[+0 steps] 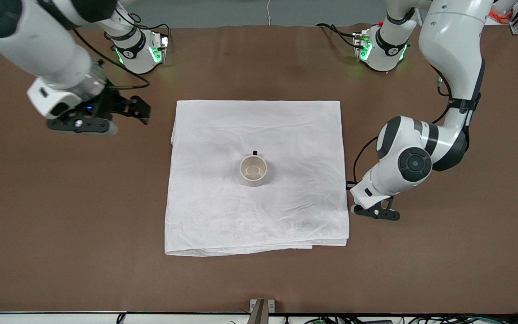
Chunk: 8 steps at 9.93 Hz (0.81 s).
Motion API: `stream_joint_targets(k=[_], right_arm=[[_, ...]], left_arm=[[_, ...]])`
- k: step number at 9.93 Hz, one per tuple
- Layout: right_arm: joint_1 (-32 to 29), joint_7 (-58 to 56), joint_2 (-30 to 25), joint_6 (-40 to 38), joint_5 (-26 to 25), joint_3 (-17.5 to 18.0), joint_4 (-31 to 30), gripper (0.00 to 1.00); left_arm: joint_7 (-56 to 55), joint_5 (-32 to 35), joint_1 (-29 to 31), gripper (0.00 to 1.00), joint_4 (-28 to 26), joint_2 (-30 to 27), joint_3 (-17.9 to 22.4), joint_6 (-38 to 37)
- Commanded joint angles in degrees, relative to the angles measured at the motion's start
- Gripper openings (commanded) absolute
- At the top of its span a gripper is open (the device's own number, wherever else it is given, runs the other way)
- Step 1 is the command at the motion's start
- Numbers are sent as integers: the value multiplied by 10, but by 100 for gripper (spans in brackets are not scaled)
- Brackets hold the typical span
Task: Place blue cup into white mug on cloth
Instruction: 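Release the mug and withdraw the right gripper while the left grasps the cup, then carry the blue cup with the left gripper above the white mug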
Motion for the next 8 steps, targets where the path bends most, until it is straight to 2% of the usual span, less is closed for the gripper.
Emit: stream_joint_targets(k=[1, 5, 8], right_arm=[[-61, -61, -13, -36, -6, 11, 20, 99], [-114, -90, -11, -38, -6, 11, 56, 99], [-120, -88, -11, -37, -7, 11, 61, 99]], left_arm=[[-5, -2, -46, 0, 87, 27, 3, -57], [3, -3, -150, 0, 159, 50, 3, -55], [6, -2, -214, 0, 161, 58, 5, -35]])
